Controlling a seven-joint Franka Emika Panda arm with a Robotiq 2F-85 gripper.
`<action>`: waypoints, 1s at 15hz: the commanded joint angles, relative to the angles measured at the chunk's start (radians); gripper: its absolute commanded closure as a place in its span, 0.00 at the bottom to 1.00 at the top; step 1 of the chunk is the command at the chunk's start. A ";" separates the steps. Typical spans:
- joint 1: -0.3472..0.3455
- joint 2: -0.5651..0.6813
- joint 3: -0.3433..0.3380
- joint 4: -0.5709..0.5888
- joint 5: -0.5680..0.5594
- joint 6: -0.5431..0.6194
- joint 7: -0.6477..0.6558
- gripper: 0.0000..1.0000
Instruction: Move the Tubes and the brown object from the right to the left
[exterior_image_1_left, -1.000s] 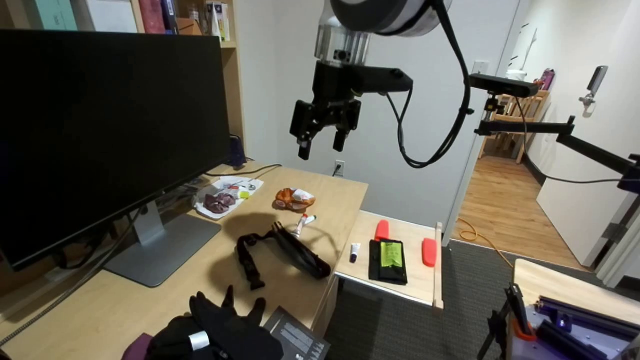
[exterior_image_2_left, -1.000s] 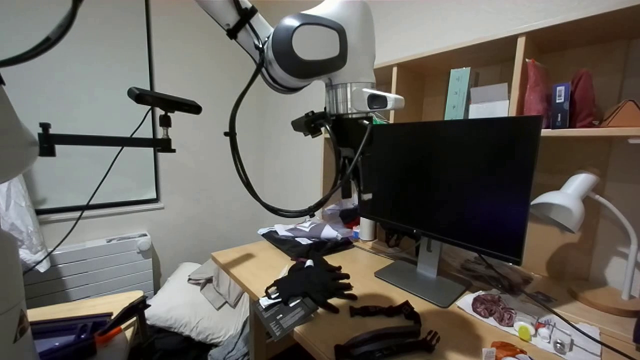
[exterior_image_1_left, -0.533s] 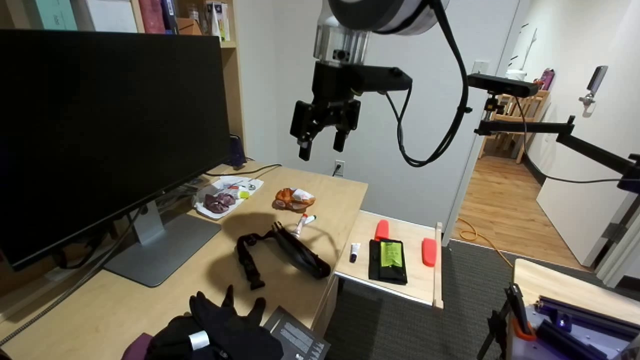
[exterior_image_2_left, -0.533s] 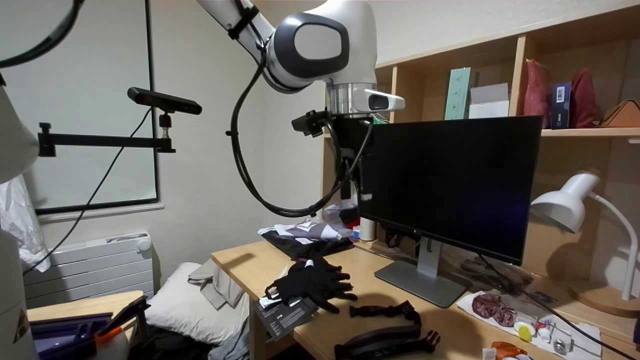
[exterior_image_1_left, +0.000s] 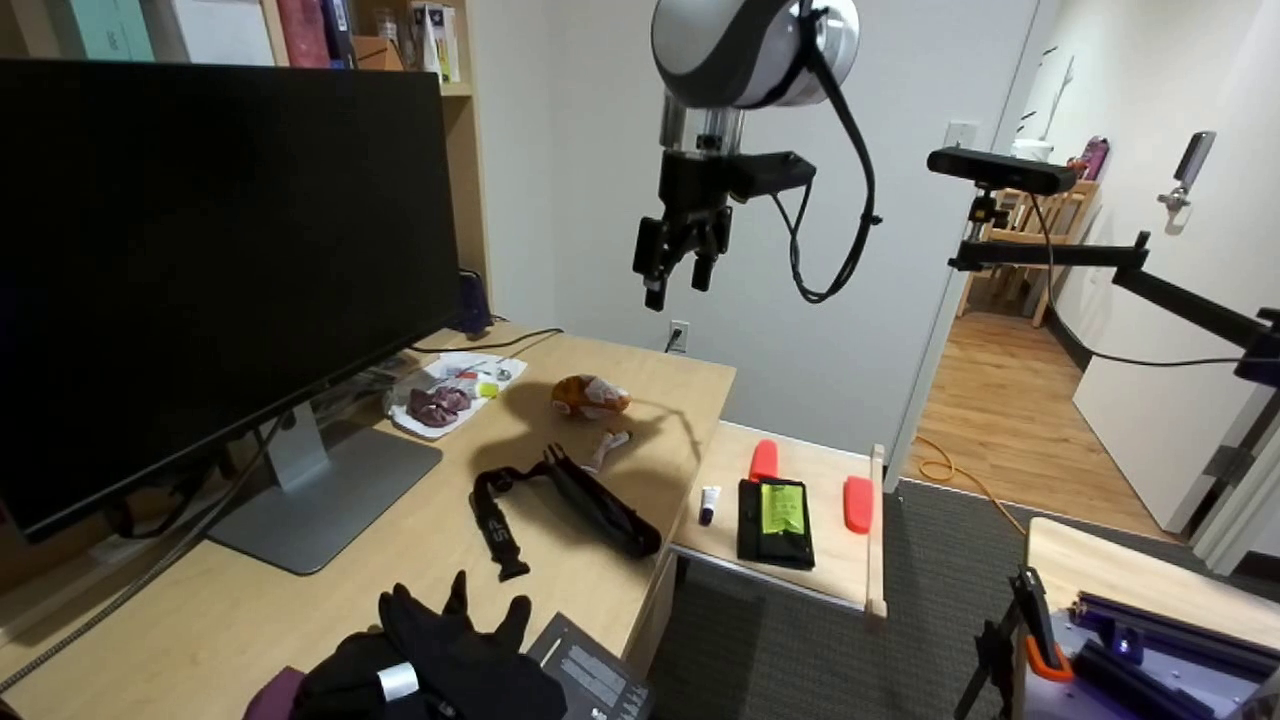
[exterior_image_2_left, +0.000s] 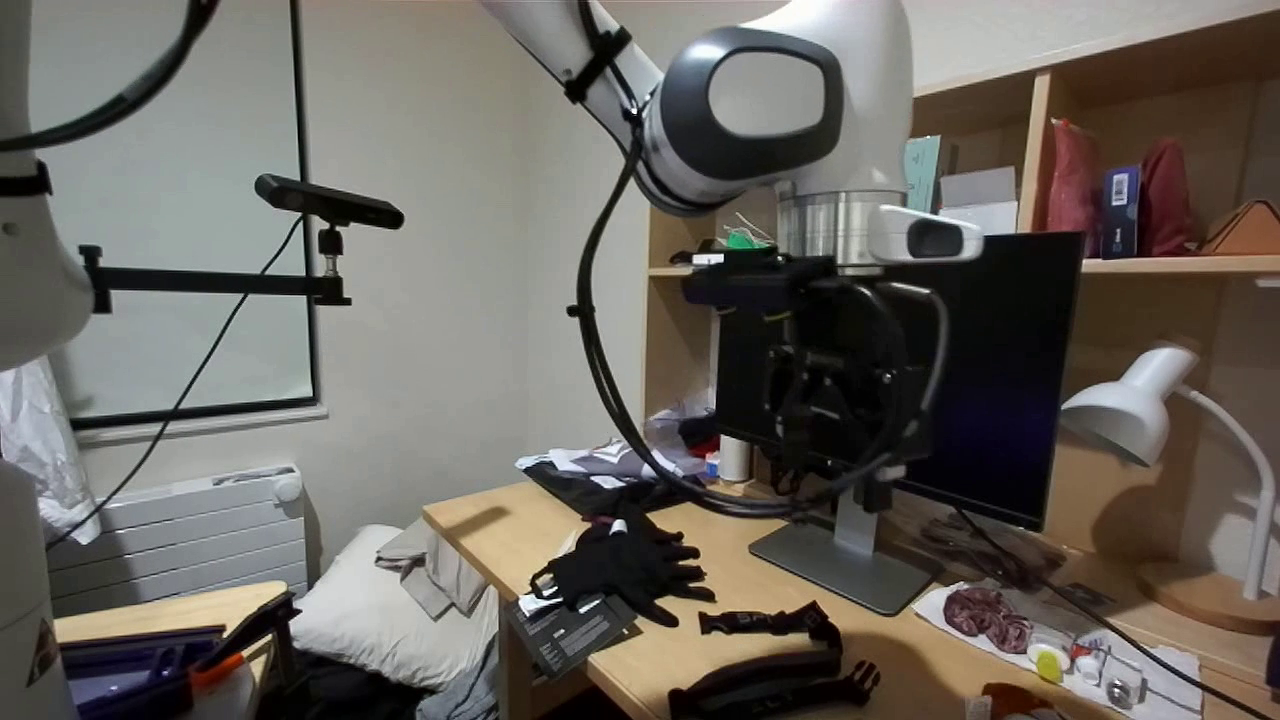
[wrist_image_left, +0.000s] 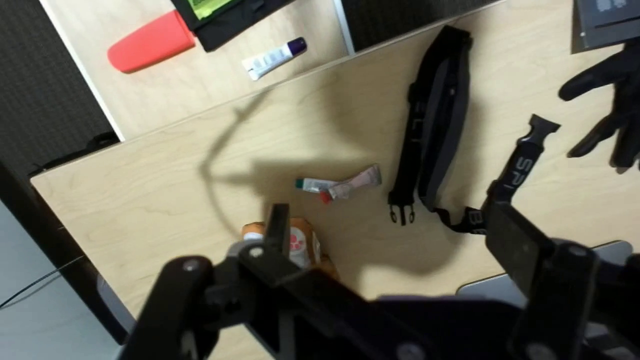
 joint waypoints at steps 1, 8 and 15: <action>-0.052 0.172 0.009 0.126 0.019 0.045 -0.086 0.00; -0.068 0.218 0.022 0.151 -0.004 0.032 -0.041 0.00; -0.075 0.366 0.047 0.348 0.007 -0.020 -0.049 0.00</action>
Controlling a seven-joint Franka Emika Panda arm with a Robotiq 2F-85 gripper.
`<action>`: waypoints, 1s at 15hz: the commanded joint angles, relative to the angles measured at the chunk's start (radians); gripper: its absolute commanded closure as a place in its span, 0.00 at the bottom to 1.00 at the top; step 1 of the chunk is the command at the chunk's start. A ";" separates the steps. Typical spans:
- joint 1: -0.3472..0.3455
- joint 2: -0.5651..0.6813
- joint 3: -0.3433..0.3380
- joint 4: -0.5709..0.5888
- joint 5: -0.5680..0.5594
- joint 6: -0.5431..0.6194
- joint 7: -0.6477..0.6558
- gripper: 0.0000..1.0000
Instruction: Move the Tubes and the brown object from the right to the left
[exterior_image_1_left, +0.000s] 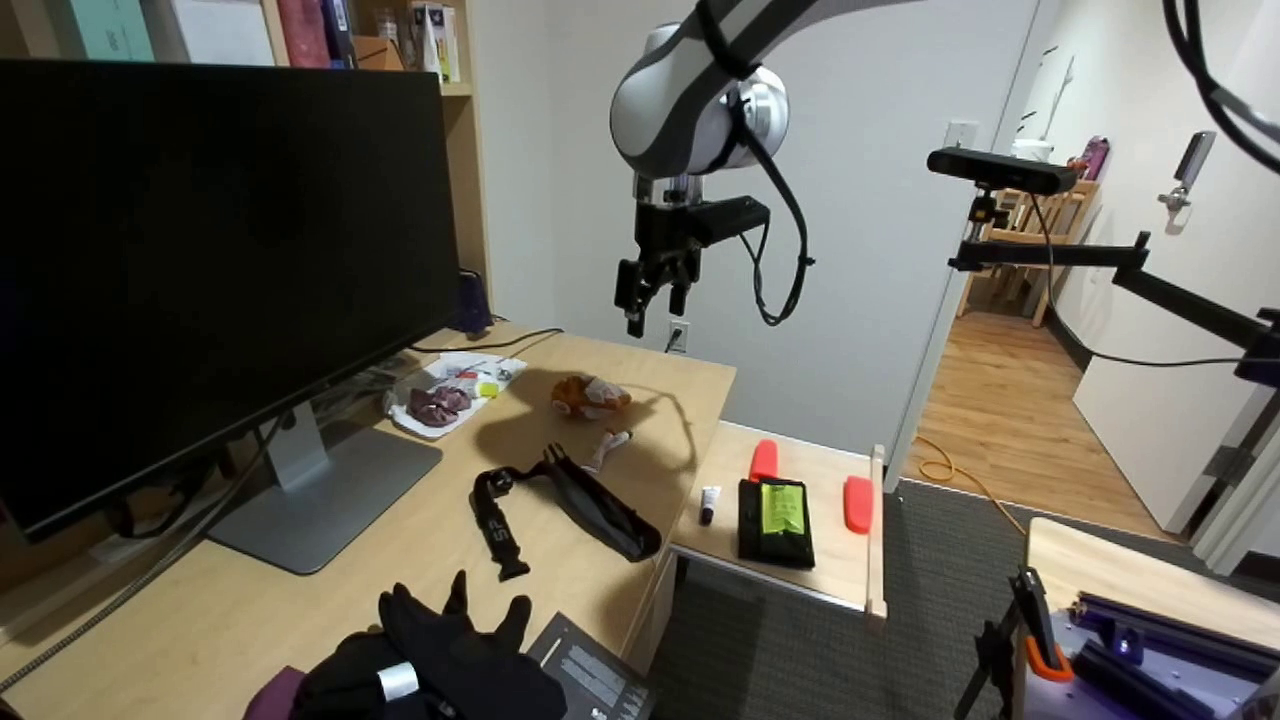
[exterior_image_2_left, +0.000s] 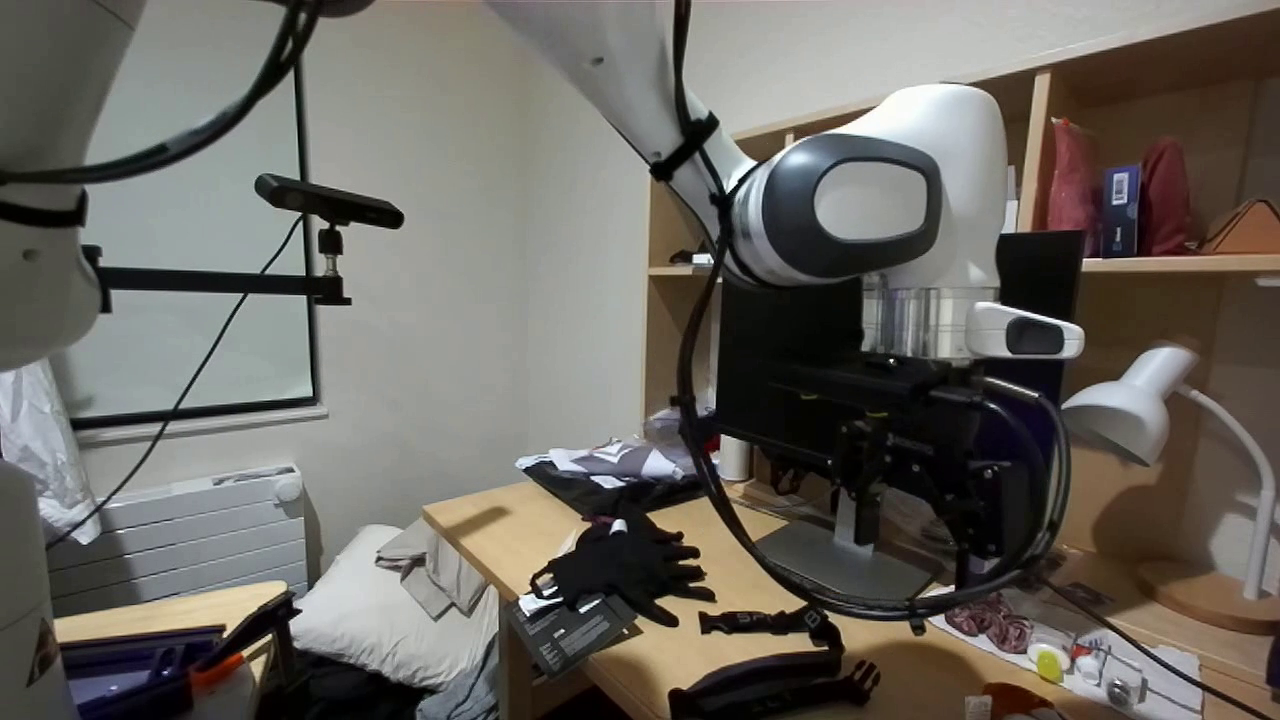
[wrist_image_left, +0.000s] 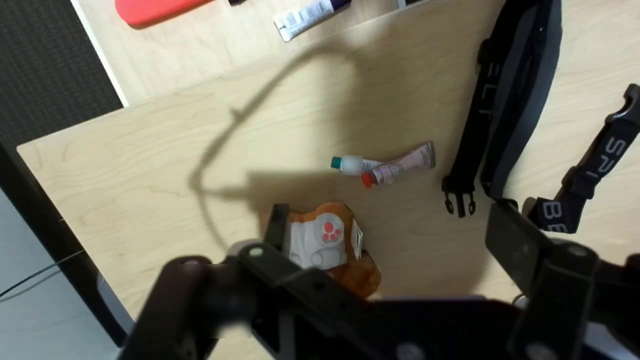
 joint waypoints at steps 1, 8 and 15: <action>-0.023 0.131 0.030 0.160 0.006 -0.062 0.002 0.00; 0.024 0.270 0.023 0.178 0.034 0.008 0.273 0.00; 0.027 0.283 0.028 0.168 0.053 0.022 0.342 0.00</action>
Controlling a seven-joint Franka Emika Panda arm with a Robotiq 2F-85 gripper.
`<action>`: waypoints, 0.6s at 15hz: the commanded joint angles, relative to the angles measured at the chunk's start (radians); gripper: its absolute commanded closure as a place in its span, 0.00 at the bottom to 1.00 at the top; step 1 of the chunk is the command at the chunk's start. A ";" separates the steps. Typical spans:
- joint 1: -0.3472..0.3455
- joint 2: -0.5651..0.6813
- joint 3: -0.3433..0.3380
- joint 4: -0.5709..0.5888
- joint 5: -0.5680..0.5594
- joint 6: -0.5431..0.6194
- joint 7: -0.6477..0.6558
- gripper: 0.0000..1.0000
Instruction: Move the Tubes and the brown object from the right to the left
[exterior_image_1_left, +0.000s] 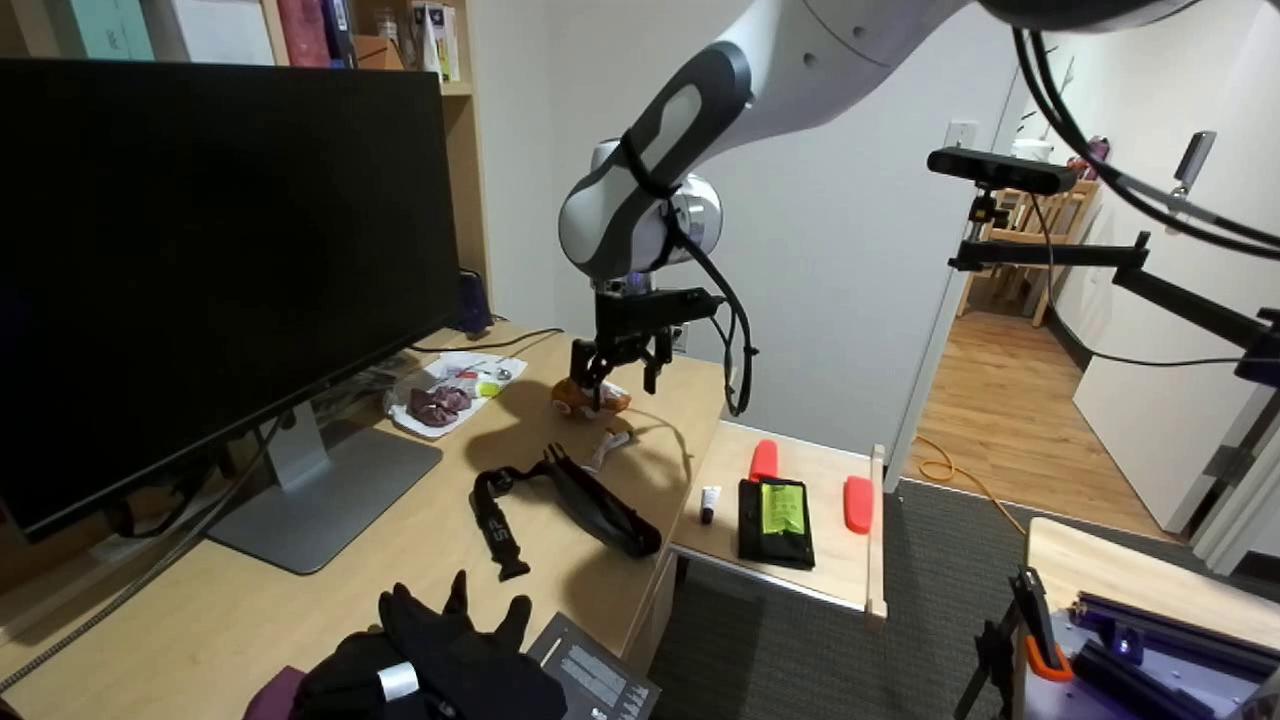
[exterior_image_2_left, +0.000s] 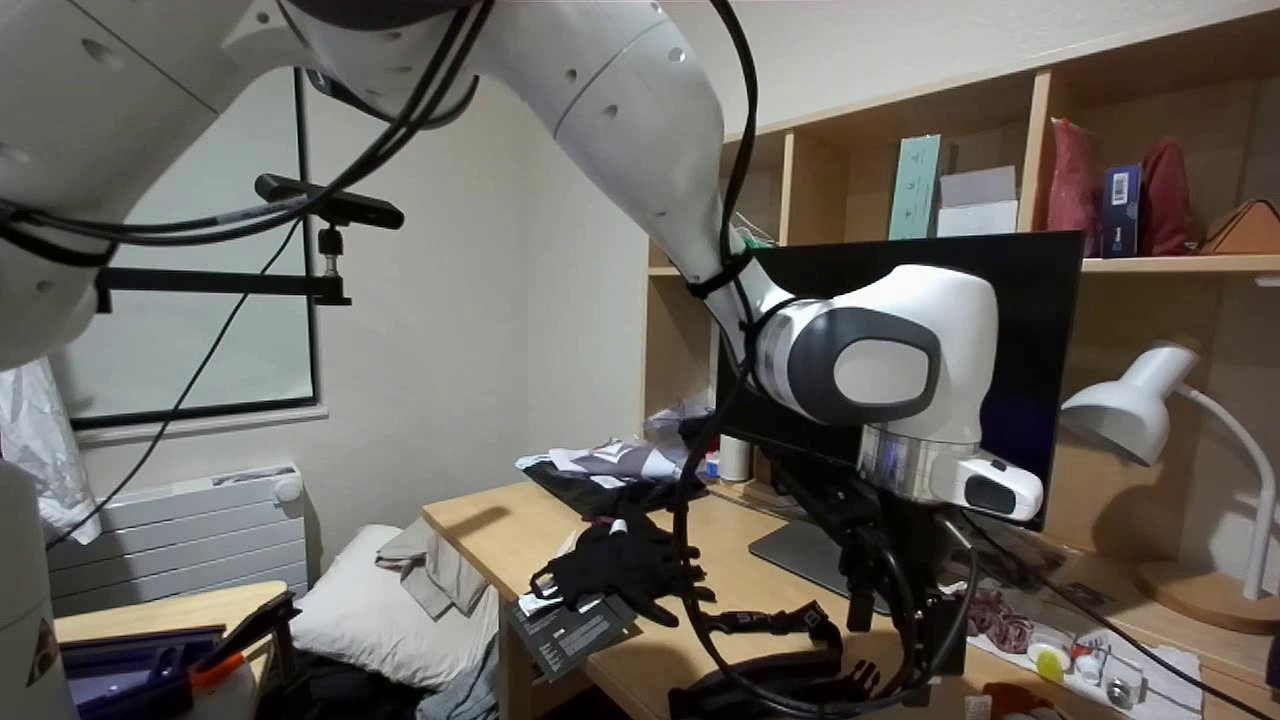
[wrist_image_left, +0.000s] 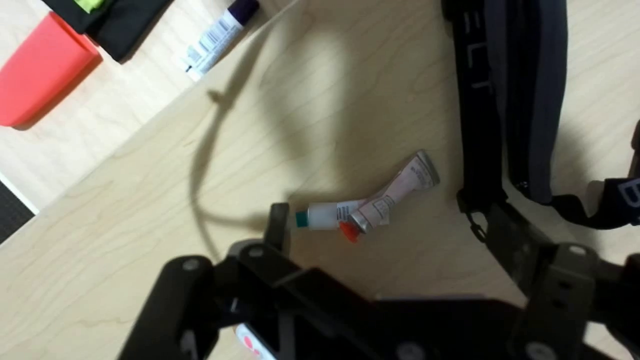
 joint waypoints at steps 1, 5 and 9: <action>-0.004 0.001 0.003 0.003 -0.003 -0.002 0.001 0.00; 0.047 0.018 -0.049 -0.013 0.016 0.087 0.235 0.00; 0.114 0.055 -0.101 -0.022 0.015 0.129 0.475 0.00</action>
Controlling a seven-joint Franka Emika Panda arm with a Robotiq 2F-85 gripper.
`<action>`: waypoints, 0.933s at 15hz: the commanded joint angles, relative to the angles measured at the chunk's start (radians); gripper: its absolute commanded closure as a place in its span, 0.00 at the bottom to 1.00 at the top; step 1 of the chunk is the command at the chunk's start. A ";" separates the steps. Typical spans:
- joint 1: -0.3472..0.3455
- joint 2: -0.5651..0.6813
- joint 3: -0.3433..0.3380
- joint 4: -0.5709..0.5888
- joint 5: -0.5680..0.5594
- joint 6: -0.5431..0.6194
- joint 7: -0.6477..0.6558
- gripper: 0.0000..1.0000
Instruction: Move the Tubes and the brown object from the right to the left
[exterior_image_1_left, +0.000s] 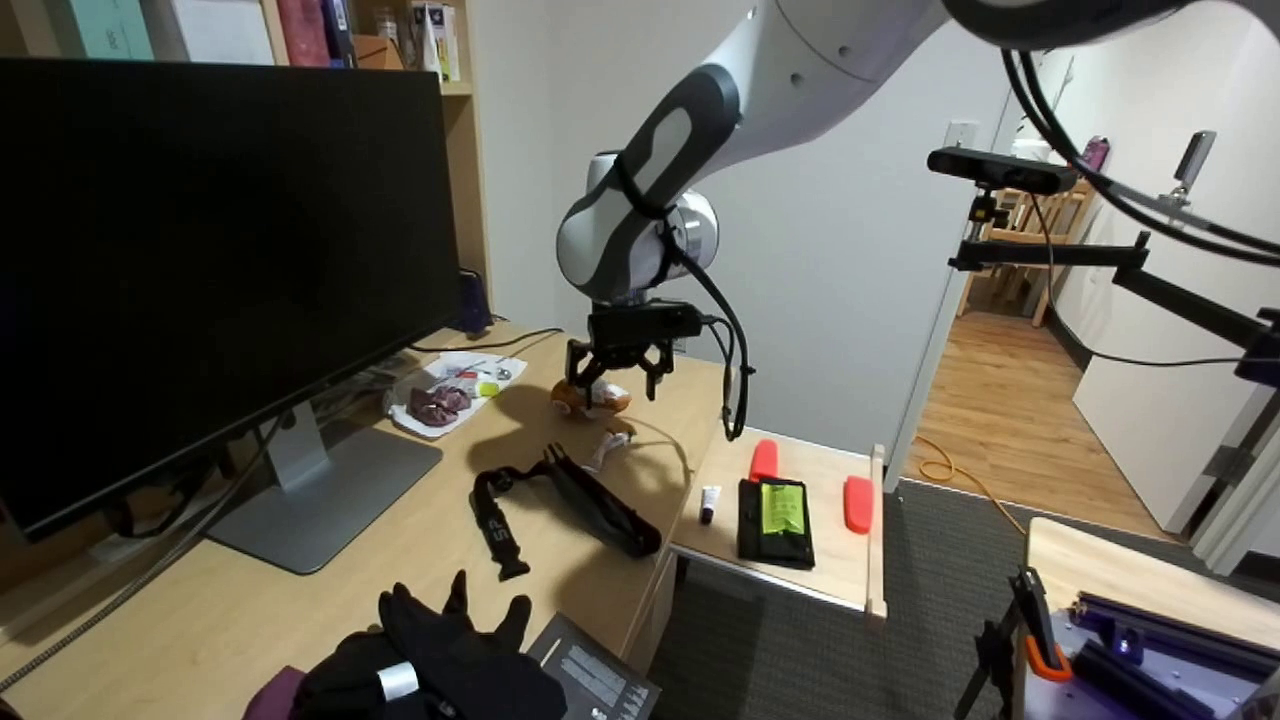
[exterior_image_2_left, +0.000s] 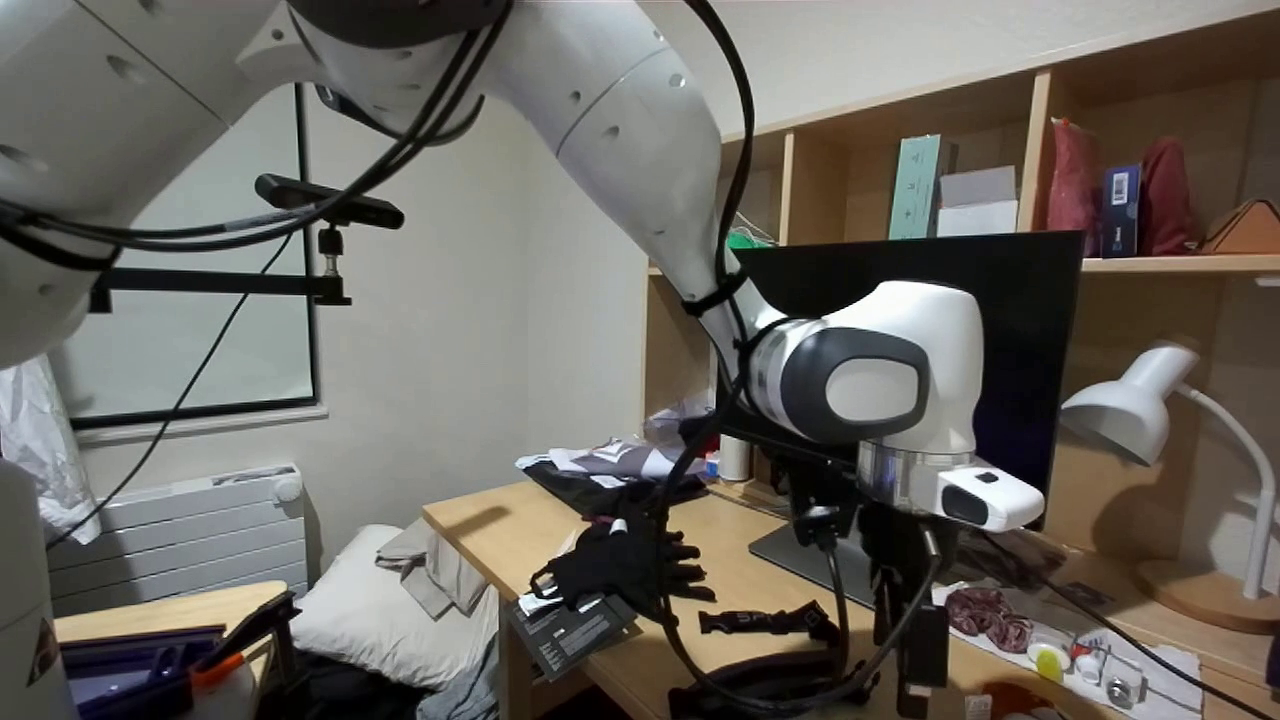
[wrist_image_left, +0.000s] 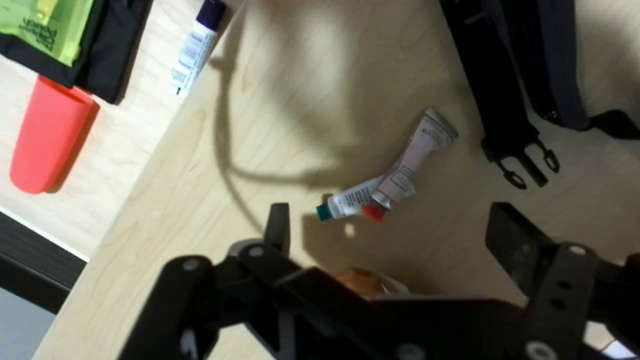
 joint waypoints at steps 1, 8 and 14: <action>0.078 0.037 -0.059 -0.014 0.016 0.047 0.217 0.00; 0.149 0.111 -0.099 -0.001 0.024 0.098 0.604 0.00; 0.147 0.168 -0.130 0.029 0.002 0.161 0.759 0.00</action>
